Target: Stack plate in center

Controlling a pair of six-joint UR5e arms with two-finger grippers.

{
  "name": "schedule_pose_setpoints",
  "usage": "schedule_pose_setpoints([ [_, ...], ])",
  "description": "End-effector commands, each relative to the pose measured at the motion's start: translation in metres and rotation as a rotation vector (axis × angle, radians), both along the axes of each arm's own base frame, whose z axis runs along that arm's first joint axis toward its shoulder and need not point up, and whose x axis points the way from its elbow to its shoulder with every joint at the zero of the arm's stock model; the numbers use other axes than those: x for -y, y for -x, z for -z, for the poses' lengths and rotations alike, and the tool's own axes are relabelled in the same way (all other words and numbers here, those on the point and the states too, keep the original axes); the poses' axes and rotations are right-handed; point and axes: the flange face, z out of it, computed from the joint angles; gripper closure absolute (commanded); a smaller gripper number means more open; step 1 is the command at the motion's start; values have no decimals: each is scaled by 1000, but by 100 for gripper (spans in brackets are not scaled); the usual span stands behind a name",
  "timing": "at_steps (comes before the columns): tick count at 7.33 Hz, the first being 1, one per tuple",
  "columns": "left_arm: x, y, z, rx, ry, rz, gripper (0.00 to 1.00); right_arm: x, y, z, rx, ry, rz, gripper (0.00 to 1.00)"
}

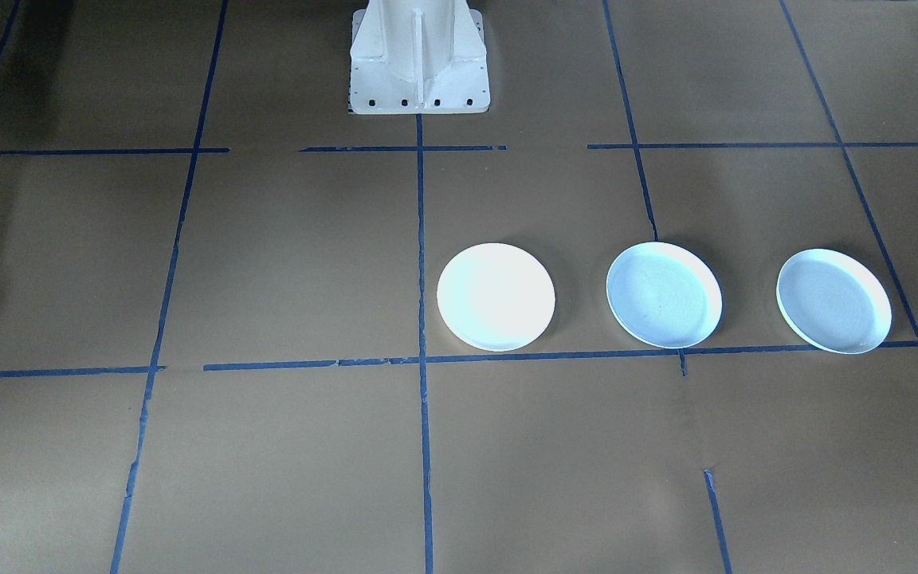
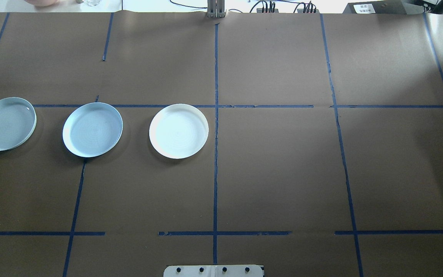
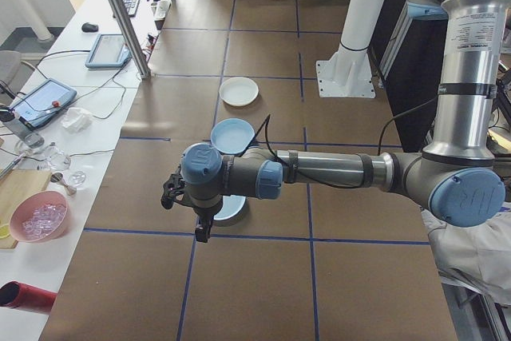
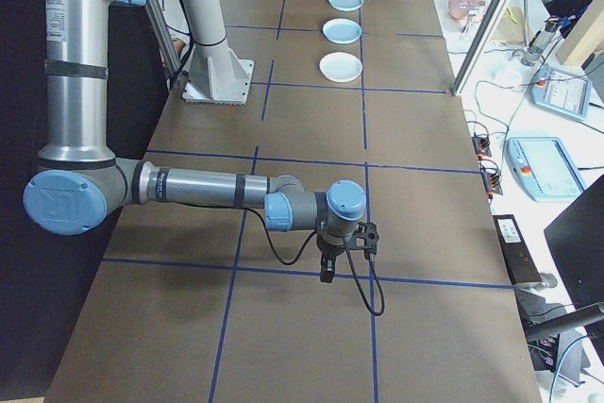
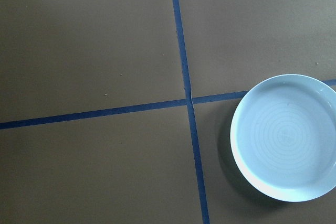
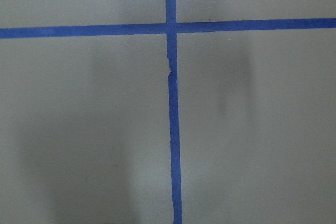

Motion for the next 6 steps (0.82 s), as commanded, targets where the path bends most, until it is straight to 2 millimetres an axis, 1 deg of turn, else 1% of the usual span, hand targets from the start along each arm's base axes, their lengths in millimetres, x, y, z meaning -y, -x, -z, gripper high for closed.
schedule_pose_setpoints([
  [1,0,0,-2,-1,5,0,0,0,0,-1,0,1,-1,0],
  [3,2,0,4,-1,-7,1,0,0,0,-1,0,1,-1,0],
  [6,0,0,-2,1,-2,0,0,0,0,-1,0,1,-1,0],
])
